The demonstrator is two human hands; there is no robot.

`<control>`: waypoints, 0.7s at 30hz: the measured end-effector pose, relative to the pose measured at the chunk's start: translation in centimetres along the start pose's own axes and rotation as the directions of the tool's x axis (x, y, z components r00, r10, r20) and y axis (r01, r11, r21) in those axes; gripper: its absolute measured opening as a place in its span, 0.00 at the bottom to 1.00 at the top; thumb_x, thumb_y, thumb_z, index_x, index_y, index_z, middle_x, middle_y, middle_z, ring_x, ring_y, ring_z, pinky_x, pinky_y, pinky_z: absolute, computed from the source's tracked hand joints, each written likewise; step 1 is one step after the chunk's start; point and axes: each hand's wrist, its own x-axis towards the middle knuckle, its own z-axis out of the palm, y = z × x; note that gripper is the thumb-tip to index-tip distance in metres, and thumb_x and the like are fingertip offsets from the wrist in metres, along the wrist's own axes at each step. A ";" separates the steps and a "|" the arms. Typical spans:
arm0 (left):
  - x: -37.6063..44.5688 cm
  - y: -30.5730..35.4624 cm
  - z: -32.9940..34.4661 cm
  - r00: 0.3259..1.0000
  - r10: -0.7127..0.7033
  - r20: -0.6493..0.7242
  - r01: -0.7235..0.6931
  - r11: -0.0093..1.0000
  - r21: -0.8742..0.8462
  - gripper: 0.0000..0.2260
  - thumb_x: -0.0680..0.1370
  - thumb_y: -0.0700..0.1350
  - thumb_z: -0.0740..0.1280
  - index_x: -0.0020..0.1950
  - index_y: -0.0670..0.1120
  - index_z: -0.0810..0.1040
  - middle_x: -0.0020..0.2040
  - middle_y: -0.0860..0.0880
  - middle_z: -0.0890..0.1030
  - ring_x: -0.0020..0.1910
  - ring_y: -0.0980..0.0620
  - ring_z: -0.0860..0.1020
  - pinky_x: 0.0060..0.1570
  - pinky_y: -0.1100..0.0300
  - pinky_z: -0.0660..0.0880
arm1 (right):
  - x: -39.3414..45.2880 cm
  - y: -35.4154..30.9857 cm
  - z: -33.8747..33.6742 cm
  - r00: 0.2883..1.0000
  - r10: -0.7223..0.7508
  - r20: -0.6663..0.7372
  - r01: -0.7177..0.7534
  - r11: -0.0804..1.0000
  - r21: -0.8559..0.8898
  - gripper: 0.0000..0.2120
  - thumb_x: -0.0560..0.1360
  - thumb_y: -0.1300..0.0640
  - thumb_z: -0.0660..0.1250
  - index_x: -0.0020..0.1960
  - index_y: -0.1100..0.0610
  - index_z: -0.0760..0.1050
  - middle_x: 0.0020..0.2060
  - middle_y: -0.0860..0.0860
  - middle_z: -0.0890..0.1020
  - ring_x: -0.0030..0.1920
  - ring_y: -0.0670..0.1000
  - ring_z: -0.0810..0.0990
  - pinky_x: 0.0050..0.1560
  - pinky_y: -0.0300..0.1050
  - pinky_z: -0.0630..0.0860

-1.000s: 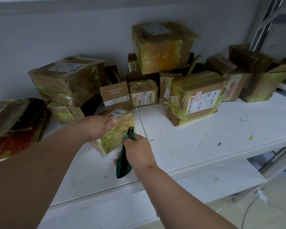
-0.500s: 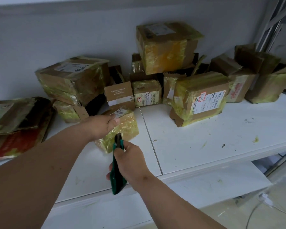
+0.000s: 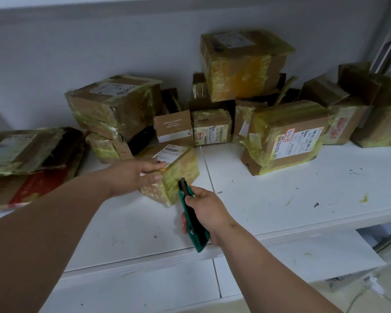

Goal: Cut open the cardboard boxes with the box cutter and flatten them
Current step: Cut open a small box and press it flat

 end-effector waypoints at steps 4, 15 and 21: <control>0.8 0.5 0.9 0.999 0.046 -0.016 -0.043 0.993 0.114 0.21 0.80 0.58 0.62 0.73 0.64 0.66 0.77 0.60 0.59 0.76 0.55 0.59 0.73 0.57 0.58 | -0.4 0.8 -0.5 0.999 0.019 -0.034 -0.018 0.999 0.039 0.14 0.82 0.63 0.55 0.62 0.56 0.75 0.26 0.57 0.76 0.24 0.55 0.74 0.29 0.46 0.75; 1.3 0.1 1.5 0.996 0.064 -0.058 -0.054 0.987 0.152 0.20 0.80 0.58 0.61 0.73 0.63 0.67 0.77 0.57 0.62 0.75 0.54 0.62 0.70 0.61 0.60 | -2.4 1.1 -0.6 0.995 0.021 0.096 -0.015 0.998 -0.058 0.14 0.81 0.65 0.53 0.57 0.54 0.75 0.28 0.60 0.76 0.22 0.55 0.74 0.30 0.46 0.75; 1.1 0.4 1.7 0.997 0.010 -0.082 0.007 0.977 0.214 0.21 0.78 0.64 0.58 0.72 0.66 0.66 0.77 0.58 0.63 0.75 0.53 0.63 0.72 0.57 0.61 | -2.8 1.0 -1.1 0.991 0.041 0.124 -0.025 0.992 -0.124 0.15 0.81 0.65 0.55 0.63 0.56 0.75 0.26 0.59 0.76 0.21 0.54 0.74 0.27 0.43 0.75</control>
